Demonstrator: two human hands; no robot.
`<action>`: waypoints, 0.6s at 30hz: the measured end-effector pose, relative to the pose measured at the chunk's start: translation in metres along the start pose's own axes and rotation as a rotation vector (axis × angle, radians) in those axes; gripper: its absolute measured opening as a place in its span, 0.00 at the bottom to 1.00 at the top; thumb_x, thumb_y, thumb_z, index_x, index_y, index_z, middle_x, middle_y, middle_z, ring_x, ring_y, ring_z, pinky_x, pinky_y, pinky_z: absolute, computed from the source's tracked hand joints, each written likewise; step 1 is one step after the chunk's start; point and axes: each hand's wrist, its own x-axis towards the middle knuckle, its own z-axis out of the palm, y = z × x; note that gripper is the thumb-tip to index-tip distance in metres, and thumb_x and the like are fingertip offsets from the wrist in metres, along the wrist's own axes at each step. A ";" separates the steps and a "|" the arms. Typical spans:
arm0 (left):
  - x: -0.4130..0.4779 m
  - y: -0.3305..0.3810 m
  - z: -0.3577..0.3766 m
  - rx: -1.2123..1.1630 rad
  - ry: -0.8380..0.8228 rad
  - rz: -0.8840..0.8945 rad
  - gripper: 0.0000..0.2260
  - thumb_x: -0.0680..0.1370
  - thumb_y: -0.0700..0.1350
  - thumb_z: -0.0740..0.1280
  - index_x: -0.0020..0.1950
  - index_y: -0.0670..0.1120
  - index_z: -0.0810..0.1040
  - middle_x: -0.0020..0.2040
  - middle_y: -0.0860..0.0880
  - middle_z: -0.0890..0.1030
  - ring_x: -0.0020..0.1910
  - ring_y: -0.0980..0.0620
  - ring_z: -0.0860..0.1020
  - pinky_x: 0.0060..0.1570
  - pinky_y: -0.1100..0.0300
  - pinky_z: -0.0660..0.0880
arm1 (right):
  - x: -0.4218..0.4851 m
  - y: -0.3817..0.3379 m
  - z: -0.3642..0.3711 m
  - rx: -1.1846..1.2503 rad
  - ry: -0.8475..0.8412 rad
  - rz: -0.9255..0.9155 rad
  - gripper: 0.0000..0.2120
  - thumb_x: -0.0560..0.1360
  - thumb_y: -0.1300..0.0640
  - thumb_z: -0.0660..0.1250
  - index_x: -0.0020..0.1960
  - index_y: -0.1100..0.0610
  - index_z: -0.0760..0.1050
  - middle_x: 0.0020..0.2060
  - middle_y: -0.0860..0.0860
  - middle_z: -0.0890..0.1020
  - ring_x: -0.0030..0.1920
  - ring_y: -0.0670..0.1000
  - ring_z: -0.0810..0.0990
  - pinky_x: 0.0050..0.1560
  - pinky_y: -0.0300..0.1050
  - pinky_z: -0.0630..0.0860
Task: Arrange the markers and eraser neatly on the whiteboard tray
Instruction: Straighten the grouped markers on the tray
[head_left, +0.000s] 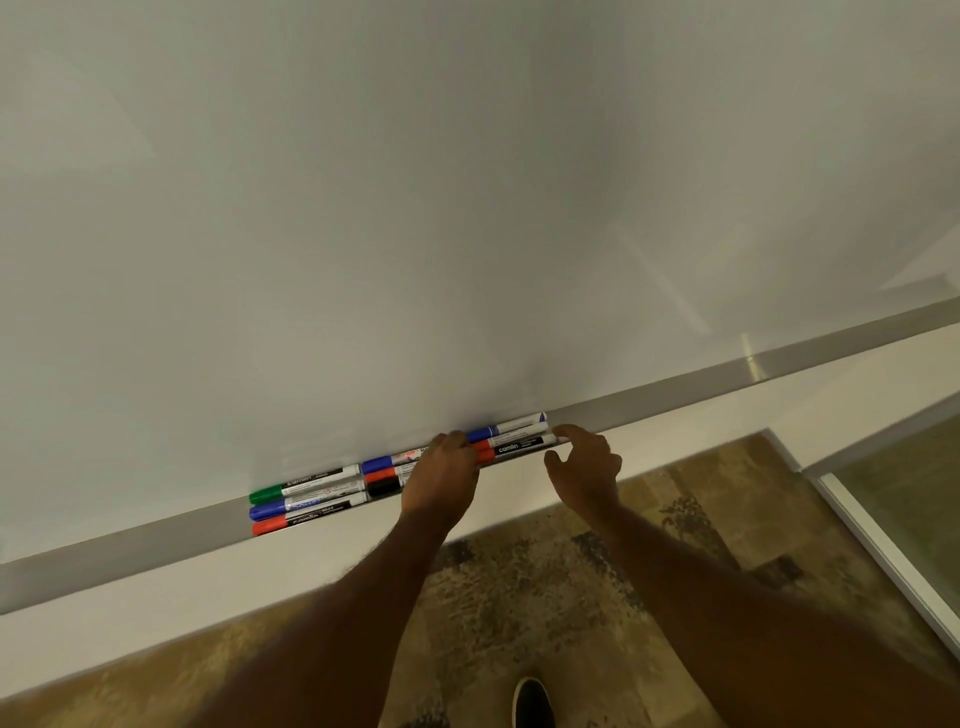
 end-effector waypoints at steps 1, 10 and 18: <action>-0.003 -0.004 -0.003 -0.003 0.007 0.002 0.12 0.80 0.45 0.62 0.59 0.43 0.79 0.57 0.45 0.79 0.56 0.47 0.75 0.58 0.54 0.74 | -0.003 -0.003 0.000 0.014 0.041 -0.031 0.14 0.72 0.58 0.69 0.58 0.52 0.77 0.53 0.51 0.83 0.58 0.54 0.76 0.57 0.50 0.65; -0.054 -0.072 -0.048 0.060 0.145 -0.013 0.10 0.77 0.49 0.65 0.53 0.48 0.82 0.47 0.49 0.82 0.45 0.49 0.78 0.46 0.54 0.77 | -0.039 -0.047 0.037 0.107 -0.008 -0.347 0.10 0.72 0.58 0.70 0.53 0.52 0.78 0.49 0.49 0.83 0.53 0.51 0.78 0.56 0.46 0.68; -0.112 -0.143 -0.091 0.118 0.185 -0.146 0.11 0.76 0.51 0.64 0.55 0.50 0.81 0.49 0.50 0.82 0.48 0.47 0.79 0.47 0.53 0.72 | -0.085 -0.117 0.081 0.177 -0.114 -0.541 0.09 0.71 0.61 0.70 0.50 0.53 0.79 0.46 0.48 0.83 0.50 0.50 0.79 0.55 0.51 0.74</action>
